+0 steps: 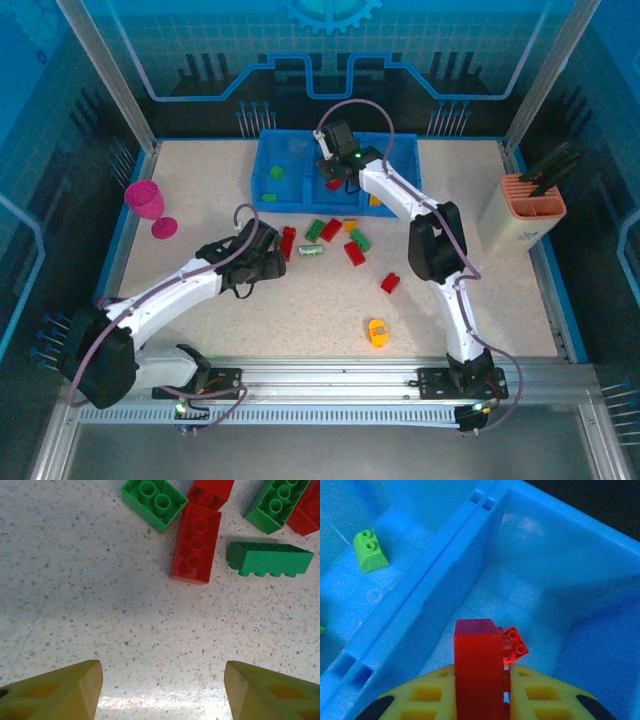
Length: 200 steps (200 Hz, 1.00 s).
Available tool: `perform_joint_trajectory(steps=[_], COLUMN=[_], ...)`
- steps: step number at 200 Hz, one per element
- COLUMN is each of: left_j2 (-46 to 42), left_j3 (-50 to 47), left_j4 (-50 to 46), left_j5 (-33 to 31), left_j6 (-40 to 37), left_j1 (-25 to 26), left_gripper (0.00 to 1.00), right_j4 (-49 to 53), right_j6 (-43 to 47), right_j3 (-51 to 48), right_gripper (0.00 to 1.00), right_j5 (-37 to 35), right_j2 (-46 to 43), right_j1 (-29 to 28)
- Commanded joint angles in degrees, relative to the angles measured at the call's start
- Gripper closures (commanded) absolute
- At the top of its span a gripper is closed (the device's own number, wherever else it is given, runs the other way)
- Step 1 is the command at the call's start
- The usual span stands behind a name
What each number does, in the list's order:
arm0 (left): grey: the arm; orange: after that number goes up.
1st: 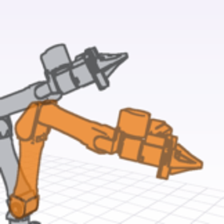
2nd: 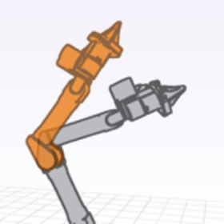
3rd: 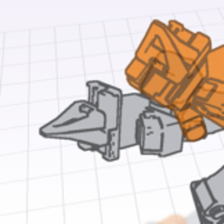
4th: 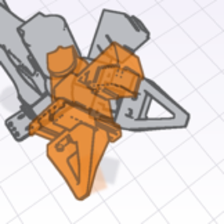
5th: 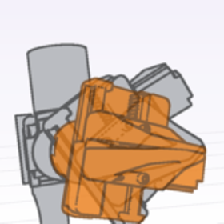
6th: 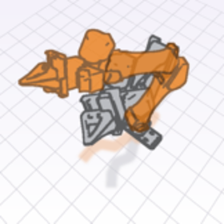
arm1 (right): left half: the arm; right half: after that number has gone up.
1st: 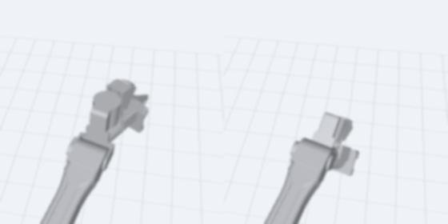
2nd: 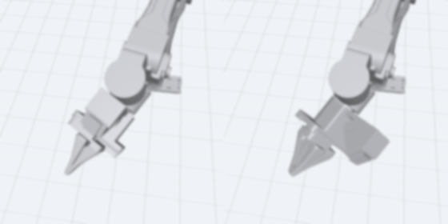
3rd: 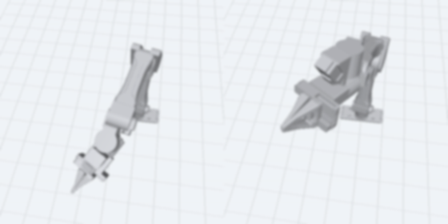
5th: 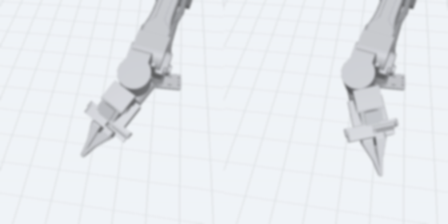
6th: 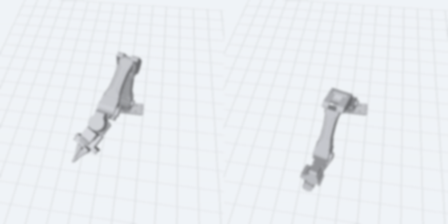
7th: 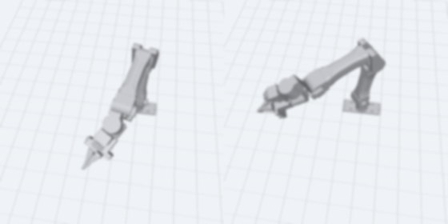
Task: Sort the legos into containers by color
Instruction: Place the lego in the container, then pick up the lego from the center of the table.
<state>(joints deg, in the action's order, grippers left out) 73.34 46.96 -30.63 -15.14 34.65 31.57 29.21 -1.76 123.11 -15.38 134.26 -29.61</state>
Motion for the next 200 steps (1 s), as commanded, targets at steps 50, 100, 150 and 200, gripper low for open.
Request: perform_joint_trajectory(steps=[50,100,150,200], left_j2=[12.4,20.3,27.6,32.1], left_j3=[3.2,7.3,11.6,13.6], left_j4=[9.1,12.2,11.9,12.7], left_j5=[1.2,0.2,-0.5,2.3], left_j6=[-0.6,-2.3,-4.6,-4.9], left_j1=[0.3,0.2,-0.8,-2.1], left_gripper=[0.33,0.34,0.34,0.43], right_j4=[-0.4,-1.1,-3.1,-5.6], right_j6=[1.3,1.7,1.6,-2.5], right_j3=[2.1,-1.0,-10.5,-28.9], right_gripper=[0.64,0.57,0.53,0.46], right_j5=[-0.6,1.4,2.4,0.2], right_j2=[3.6,-0.6,-11.9,-28.5], right_j1=[-0.2,-0.4,-1.3,-1.2])
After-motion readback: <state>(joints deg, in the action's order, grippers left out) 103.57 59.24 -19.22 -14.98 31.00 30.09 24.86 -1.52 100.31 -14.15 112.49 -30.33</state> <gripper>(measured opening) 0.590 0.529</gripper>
